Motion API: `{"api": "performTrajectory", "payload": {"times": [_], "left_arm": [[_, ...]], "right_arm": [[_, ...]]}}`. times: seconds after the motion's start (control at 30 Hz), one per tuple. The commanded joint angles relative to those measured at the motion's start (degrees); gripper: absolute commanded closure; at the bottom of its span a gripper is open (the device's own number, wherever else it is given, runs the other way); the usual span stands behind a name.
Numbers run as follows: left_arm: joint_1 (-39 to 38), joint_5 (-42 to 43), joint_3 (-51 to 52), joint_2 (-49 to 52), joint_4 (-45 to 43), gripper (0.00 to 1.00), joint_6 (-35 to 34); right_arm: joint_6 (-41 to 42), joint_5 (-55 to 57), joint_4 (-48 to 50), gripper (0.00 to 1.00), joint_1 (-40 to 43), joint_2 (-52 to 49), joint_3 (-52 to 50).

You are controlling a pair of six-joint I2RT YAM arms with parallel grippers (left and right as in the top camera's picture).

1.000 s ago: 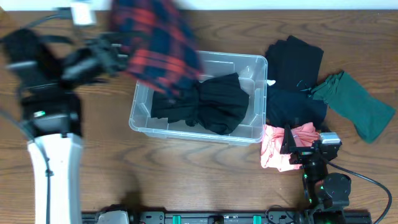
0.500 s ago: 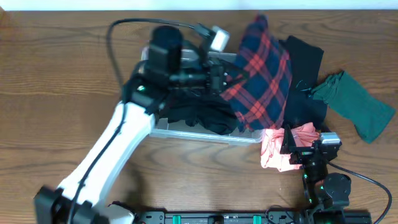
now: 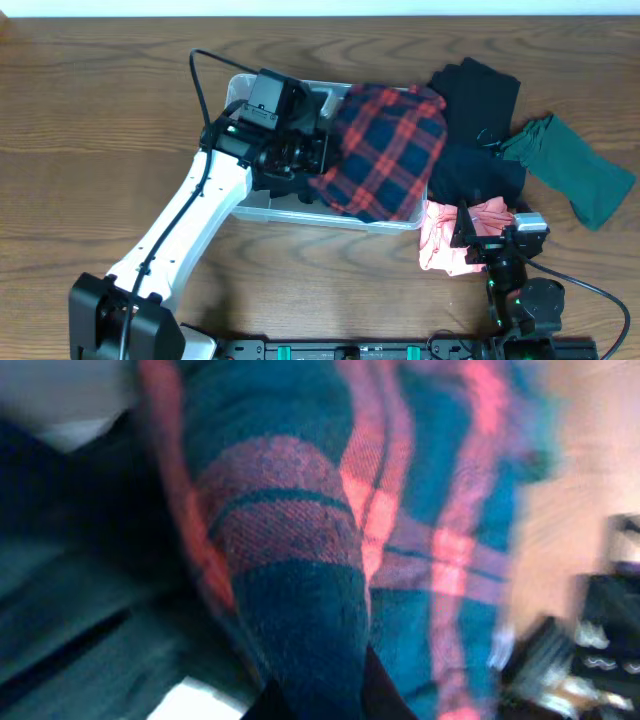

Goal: Pack container
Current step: 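Lift the plaid shirt with the left gripper and place it in the bin, then press and tuck the plaid shirt into the bin with the left gripper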

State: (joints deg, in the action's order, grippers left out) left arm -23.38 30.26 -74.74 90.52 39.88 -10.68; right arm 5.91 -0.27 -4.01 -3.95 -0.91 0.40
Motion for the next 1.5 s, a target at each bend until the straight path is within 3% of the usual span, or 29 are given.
{"api": "performTrajectory", "payload": {"times": [0.0, 0.1, 0.3, 0.63, 0.8, 0.9, 0.93, 1.0, 1.13, 1.17, 1.2, 1.3, 1.47], "left_arm": [[1.5, -14.6, -1.1, -1.4, 4.5, 0.94, -1.0], [1.9, -19.5, -1.1, -1.4, 7.9, 0.94, -2.3], [1.8, -34.9, -1.1, -1.4, 14.0, 0.94, -13.5], [1.9, -44.5, -1.1, -1.4, 13.6, 0.9, -13.3], [1.9, -44.5, -1.2, -2.4, 14.3, 0.51, -13.2], [1.9, -44.5, -1.7, -4.8, 14.1, 0.38, -13.2], [1.9, -44.4, -2.2, -5.8, 14.2, 0.29, -13.2], [1.8, -43.5, -4.2, -8.5, 14.4, 0.27, -13.2], [1.8, -36.4, -5.7, -13.9, 12.2, 0.32, -13.2], [1.8, -34.8, -5.7, -14.6, 11.9, 0.37, -13.2], [1.8, -33.2, -5.7, -15.0, 12.0, 0.5, -13.2], [1.6, -30.6, -4.9, -14.0, 13.6, 0.67, -13.2], [-0.1, -29.2, -0.5, -8.1, 13.4, 0.73, -13.0]], "right_arm": [[0.7, -0.2, -0.3, 0.01, 0.6, 0.2, -0.1], [0.7, -0.2, -0.3, 0.01, 0.6, 0.2, -0.1], [0.7, -0.2, -0.3, 0.01, 0.6, 0.1, -0.1], [0.7, -0.2, -0.3, 0.01, 0.6, 0.2, -0.1], [0.7, -0.2, -0.3, 0.01, 0.6, 0.2, -0.1], [0.7, -0.2, -0.3, 0.01, 0.6, 0.2, -0.1], [0.7, -0.2, -0.3, 0.01, 0.6, 0.2, -0.1], [0.7, -0.2, -0.3, 0.01, 0.6, 0.2, -0.1], [0.7, -0.2, -0.3, 0.01, 0.6, 0.1, -0.1], [0.7, -0.2, -0.3, 0.01, 0.6, 0.2, -0.1], [0.7, -0.2, -0.2, 0.01, 0.6, 0.2, -0.1], [0.7, -0.2, -0.3, 0.01, 0.6, 0.2, -0.1], [0.7, -0.2, -0.3, 0.01, 0.6, 0.1, -0.1]]}}
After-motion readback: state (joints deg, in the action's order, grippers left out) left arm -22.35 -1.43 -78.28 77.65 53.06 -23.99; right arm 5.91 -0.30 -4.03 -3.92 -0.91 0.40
